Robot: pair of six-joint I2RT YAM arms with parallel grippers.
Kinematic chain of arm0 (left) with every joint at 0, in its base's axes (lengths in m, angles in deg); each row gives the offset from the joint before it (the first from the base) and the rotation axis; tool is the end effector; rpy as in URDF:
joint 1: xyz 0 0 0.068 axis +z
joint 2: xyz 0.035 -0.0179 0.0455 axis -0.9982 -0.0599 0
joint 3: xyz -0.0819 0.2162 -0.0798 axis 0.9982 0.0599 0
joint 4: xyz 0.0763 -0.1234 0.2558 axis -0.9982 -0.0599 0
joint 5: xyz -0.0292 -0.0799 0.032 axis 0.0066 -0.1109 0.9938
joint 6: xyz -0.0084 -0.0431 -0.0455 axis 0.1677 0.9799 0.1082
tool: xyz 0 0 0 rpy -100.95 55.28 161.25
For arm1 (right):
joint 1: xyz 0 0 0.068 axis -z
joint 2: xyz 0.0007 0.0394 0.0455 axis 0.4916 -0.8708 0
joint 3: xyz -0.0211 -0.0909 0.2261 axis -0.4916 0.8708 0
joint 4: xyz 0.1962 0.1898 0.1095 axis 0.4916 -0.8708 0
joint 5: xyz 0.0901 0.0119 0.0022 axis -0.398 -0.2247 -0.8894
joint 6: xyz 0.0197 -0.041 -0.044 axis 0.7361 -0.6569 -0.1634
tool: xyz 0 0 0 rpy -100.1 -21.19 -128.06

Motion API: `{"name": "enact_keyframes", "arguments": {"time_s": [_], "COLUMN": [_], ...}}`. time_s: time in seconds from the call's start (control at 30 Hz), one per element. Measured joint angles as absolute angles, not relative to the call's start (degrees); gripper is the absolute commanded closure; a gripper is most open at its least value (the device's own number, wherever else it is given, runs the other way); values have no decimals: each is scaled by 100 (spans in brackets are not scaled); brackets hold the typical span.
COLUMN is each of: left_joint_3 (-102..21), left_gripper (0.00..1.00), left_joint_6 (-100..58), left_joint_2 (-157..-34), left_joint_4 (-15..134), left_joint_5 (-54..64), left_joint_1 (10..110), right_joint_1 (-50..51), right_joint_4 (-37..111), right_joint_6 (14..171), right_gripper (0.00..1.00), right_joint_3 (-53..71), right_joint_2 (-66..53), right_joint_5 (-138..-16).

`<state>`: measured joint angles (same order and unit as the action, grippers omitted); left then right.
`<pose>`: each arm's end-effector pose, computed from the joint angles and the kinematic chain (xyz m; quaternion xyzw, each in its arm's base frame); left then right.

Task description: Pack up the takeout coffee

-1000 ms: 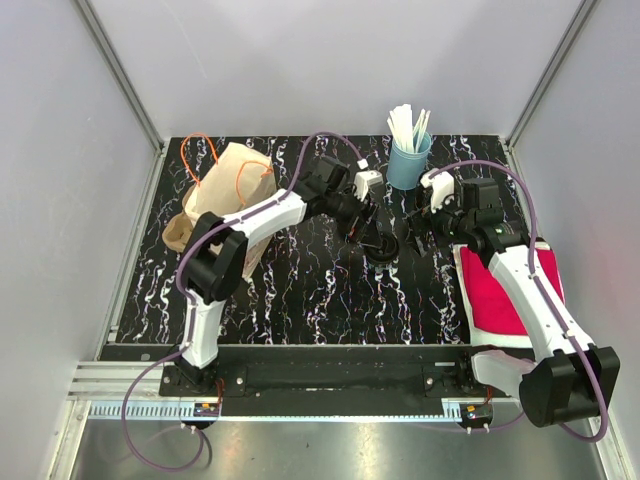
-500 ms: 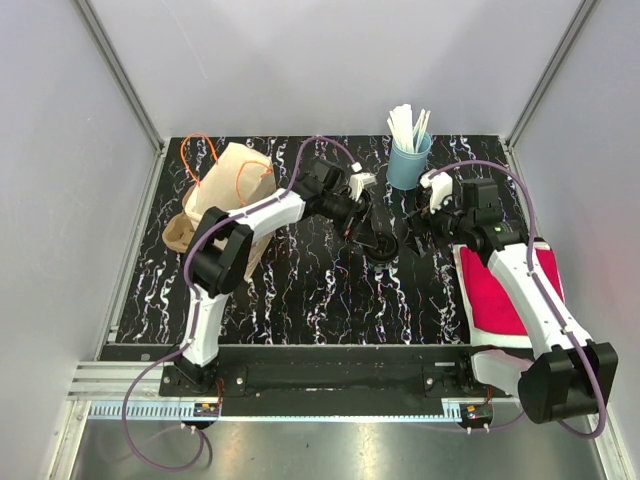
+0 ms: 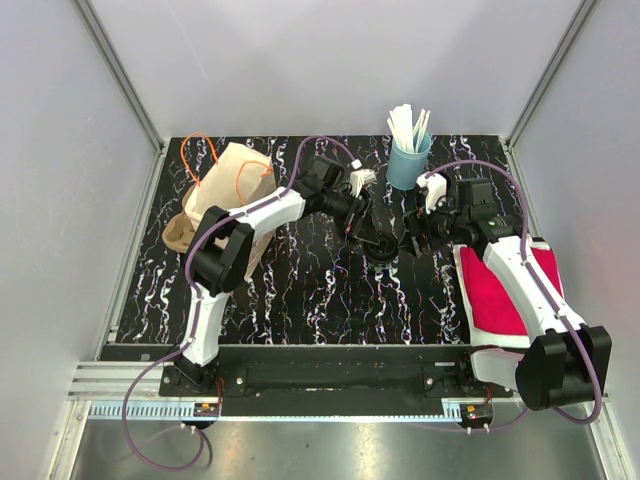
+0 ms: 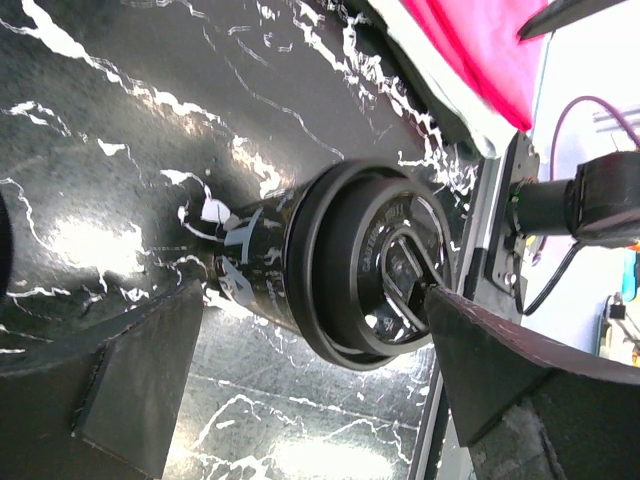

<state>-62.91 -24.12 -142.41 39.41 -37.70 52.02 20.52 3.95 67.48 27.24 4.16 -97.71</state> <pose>0.3847 -0.3107 0.1565 0.3428 0.7821 -0.4935 0.1649 0.2998 0.0708 0.2472 -0.3017 0.8522 0.1993 0.3781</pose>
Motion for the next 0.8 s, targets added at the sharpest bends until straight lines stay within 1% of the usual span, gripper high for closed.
{"name": "enact_keyframes", "arguments": {"time_s": [0.37, 0.57, 0.7, 0.73, 0.8], "left_joint_3": [-6423, -6423, -6423, -6423, -6423], "left_gripper": [7, 9, 15, 17, 19], "left_joint_6": [-2303, -2281, -2276, -2276, -2272], "left_joint_2": [-14453, -14479, -14481, -14483, -14490], "left_joint_4": [4064, 4070, 4070, 4068, 4075], "left_joint_5": [-3798, -3815, -3818, -3818, -3822], "left_joint_1": [5213, 5211, 5200, 5198, 5196], "right_joint_1": [2052, 2052, 2085, 2109, 2240], "right_joint_4": [398, 395, 395, 391, 391], "right_joint_6": [6801, 6818, 6825, 6827, 6838], "right_gripper": [17, 18, 22, 26, 29], "right_joint_3": [2721, 2671, 2568, 2544, 2455], "right_joint_2": [394, 105, -177, -229, -367], "right_joint_5": [-9865, -9883, -10010, -10047, -10252]}}
